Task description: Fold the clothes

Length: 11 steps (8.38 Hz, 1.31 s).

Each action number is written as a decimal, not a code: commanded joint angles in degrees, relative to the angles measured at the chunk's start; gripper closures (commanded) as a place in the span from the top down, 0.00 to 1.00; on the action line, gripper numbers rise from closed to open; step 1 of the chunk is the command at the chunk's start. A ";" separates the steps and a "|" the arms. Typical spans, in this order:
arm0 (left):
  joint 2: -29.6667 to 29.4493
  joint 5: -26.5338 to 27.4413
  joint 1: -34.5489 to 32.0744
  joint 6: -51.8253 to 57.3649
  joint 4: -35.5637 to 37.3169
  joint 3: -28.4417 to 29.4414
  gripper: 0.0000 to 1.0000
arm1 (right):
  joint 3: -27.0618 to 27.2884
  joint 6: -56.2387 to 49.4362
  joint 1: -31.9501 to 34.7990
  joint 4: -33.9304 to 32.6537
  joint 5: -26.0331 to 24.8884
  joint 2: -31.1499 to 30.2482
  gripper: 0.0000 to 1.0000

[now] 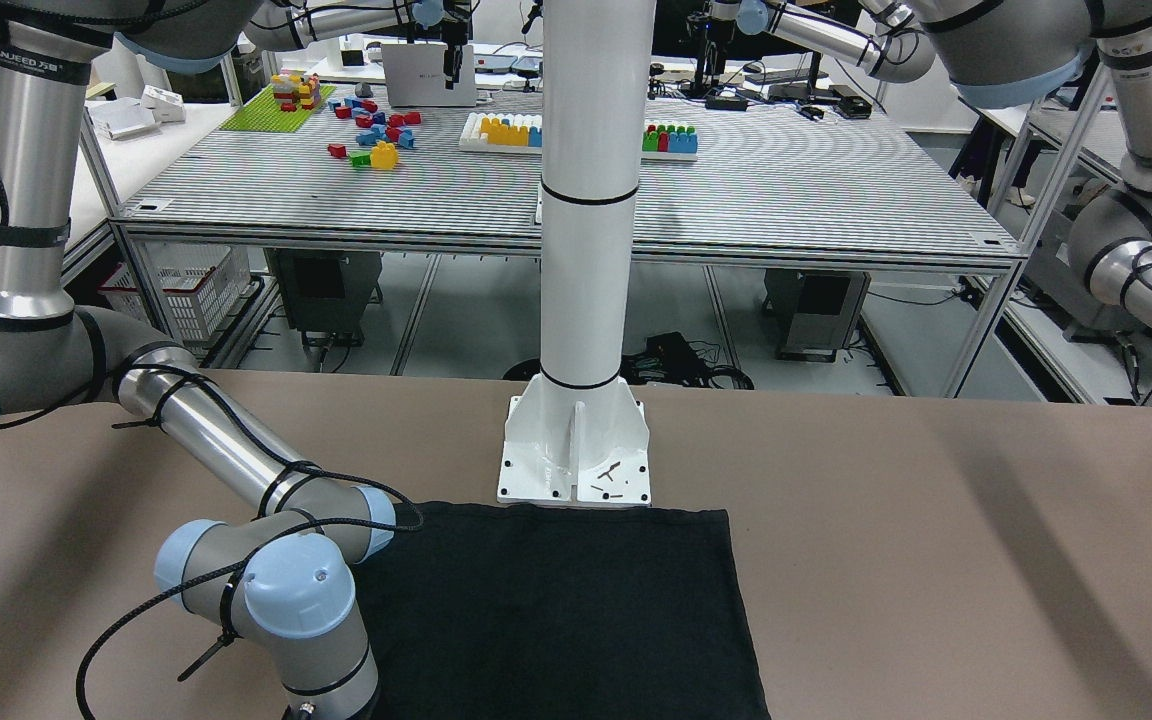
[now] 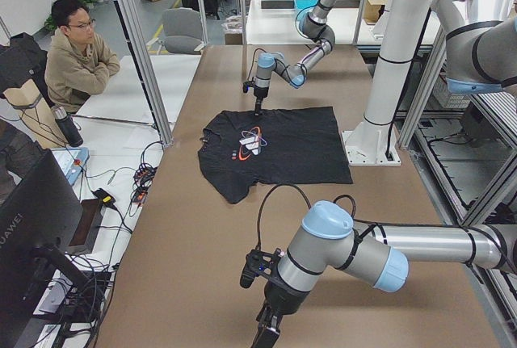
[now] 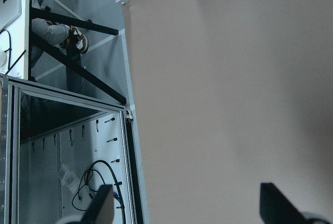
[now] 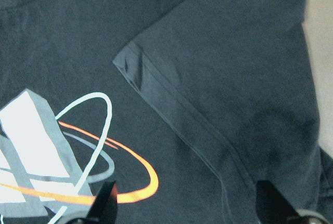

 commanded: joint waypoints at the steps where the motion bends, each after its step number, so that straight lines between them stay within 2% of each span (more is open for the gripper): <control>1: 0.09 -0.01 0.00 -0.01 -0.06 0.27 1.00 | -4.25 -2.66 1.46 -0.28 -1.25 3.70 0.94; 3: 0.09 -0.01 0.00 0.08 -0.06 0.27 1.00 | -7.42 -2.41 1.37 0.77 -1.51 4.75 0.94; 5: 0.09 -0.01 0.00 0.08 -0.06 0.18 1.00 | -7.43 -1.88 0.76 0.95 -3.09 4.49 0.94; 9: 0.09 -0.01 0.00 -0.01 -0.33 -0.17 1.00 | -6.55 -0.31 -2.75 2.52 -2.66 2.56 0.94; 11: 0.09 -0.01 0.00 -0.01 -0.33 -0.17 1.00 | 0.36 -0.30 -2.76 2.88 -2.30 -3.64 0.94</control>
